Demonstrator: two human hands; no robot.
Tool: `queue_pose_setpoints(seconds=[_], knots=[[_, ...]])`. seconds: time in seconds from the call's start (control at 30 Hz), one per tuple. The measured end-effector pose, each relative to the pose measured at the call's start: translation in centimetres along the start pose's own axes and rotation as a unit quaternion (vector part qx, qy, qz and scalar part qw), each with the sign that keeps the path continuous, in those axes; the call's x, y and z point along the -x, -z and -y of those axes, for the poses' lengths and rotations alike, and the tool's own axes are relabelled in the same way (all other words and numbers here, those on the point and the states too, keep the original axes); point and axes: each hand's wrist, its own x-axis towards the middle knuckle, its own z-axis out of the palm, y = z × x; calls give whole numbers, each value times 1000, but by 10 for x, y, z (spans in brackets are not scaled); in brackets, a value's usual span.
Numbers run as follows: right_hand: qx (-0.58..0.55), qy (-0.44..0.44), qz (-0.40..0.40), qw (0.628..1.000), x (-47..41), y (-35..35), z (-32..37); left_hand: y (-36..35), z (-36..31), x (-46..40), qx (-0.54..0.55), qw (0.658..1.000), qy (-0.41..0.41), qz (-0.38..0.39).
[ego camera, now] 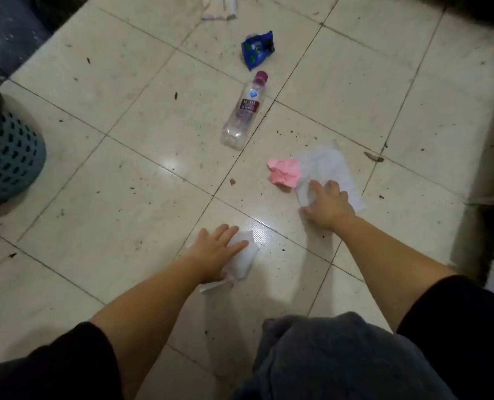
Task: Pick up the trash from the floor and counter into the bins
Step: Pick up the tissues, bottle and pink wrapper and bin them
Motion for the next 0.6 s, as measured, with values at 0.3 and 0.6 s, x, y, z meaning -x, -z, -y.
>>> queue_pose_setpoints(seconds=[0.3, 0.6], knots=[[-74, 29, -53, 995, -11, 3, -14, 22, -3, -21, 138, 982, 126, -22], [-199, 92, -224, 949, -25, 176, 67, 198, 94, -1, 233, 908, 217, -272]])
